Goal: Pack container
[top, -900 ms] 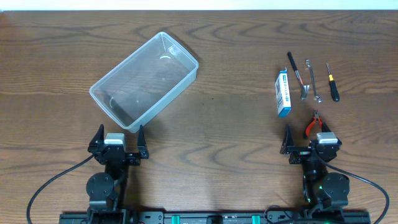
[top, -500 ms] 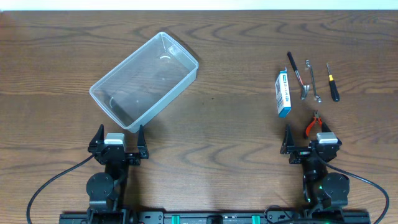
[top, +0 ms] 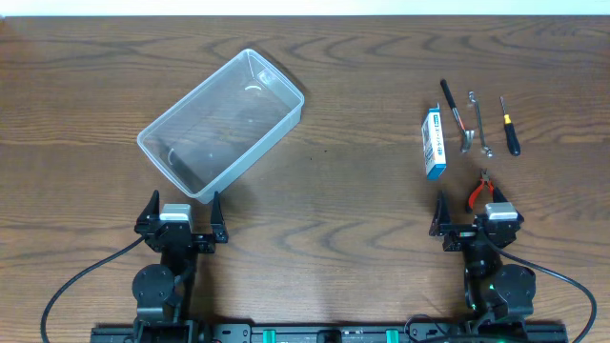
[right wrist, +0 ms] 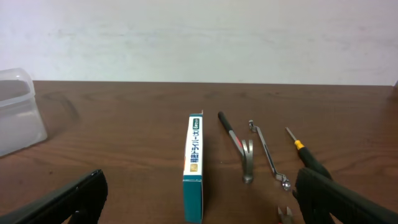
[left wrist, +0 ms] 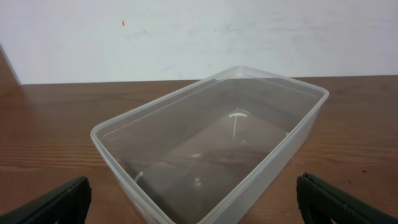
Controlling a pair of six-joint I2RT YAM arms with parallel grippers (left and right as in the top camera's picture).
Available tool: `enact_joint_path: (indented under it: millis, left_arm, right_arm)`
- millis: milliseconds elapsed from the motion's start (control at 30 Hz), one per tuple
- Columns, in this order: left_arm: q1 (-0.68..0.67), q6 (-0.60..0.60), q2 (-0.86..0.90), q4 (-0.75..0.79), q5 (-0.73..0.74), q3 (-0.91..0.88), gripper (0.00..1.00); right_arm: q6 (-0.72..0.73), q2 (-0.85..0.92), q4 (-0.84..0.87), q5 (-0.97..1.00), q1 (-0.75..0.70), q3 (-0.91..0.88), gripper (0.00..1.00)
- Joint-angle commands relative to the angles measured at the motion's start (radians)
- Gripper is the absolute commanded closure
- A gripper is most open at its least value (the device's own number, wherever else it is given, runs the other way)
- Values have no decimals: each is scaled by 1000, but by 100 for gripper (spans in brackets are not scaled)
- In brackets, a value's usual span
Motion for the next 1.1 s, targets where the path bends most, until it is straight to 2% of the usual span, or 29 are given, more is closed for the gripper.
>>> enact_joint_path:
  millis: [0,1067]
  left_arm:
    - [4,7,-5,-18,25,-24,2]
    - [4,6,-5,-18,25,-24,2]
  right_arm:
    - [-18,-8,-1,-4,-2,-4,1]
    - [-3,-5,-3,-13,-2,-4,1]
